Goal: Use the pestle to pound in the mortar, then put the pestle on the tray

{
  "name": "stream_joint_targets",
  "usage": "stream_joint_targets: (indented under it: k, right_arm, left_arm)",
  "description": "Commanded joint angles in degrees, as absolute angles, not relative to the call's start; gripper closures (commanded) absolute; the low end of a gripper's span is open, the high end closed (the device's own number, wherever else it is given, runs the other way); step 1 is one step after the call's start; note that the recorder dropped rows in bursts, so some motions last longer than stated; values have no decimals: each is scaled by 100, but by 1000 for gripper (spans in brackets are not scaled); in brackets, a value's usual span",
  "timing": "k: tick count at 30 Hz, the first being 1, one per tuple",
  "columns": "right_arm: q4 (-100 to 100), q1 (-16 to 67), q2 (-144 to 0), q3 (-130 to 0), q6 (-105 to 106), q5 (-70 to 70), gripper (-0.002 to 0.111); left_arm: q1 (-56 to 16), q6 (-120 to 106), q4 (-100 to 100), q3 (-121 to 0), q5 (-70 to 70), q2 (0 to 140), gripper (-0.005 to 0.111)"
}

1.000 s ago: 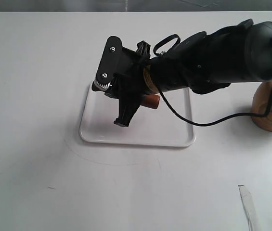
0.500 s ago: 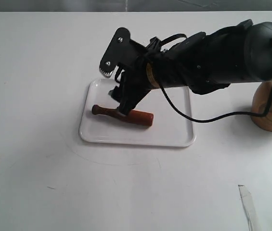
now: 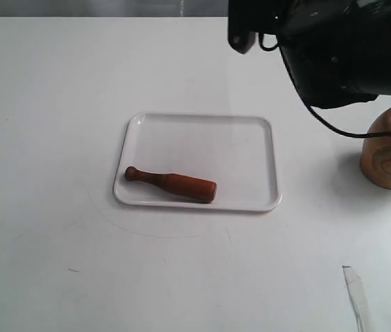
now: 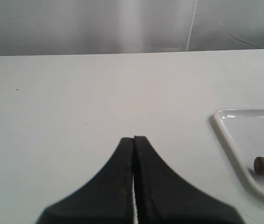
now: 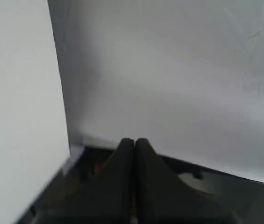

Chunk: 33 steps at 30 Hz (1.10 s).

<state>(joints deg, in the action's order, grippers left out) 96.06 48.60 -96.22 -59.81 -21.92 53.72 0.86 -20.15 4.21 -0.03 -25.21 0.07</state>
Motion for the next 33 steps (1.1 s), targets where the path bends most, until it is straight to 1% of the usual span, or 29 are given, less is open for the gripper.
stream_joint_targets:
  k: [1, 3, 6, 11, 16, 18, 20, 24, 26, 27, 29, 33]
  right_arm:
    - [6858, 4690, -9125, -6250, 290, 5851, 108]
    - [5957, 4410, -8642, -6279, 124, 5385, 108]
    - [5405, 4081, -7710, -5991, -487, 4350, 108]
    - [5339, 3742, -5765, -5062, -2088, 2262, 108]
    - [5339, 3724, -4011, -3953, -3171, 115, 108]
    - [5339, 3724, -3419, -3590, -3428, -364, 108]
    - [5339, 3724, -2560, -3130, -3493, -161, 108]
    - [4979, 3724, -1695, -2608, -3517, 593, 108]
    - [3845, 3724, -1198, -2342, -3517, 704, 108]
    - [2780, 3724, -917, -2194, -3517, 718, 108]
    - [1732, 3724, -610, -1971, -3517, 867, 108]
    - [1147, 3724, -319, -1320, -3517, 1305, 108]
  left_arm:
    - [42, -1968, 379, 0, -2503, 0, 107]
    - [42, -1968, 379, 0, -2503, 0, 107]
    - [42, -1968, 379, 0, -2503, 0, 107]
    - [42, -1968, 379, 0, -2503, 0, 107]
    - [42, -1968, 379, 0, -2503, 0, 107]
    - [42, -1968, 379, 0, -2503, 0, 107]
    - [42, -1968, 379, 0, -2503, 0, 107]
    - [42, -1968, 379, 0, -2503, 0, 107]
    - [42, -1968, 379, 0, -2503, 0, 107]
    - [42, -1968, 379, 0, -2503, 0, 107]
    - [42, -1968, 379, 0, -2503, 0, 107]
    - [42, -1968, 379, 0, -2503, 0, 107]
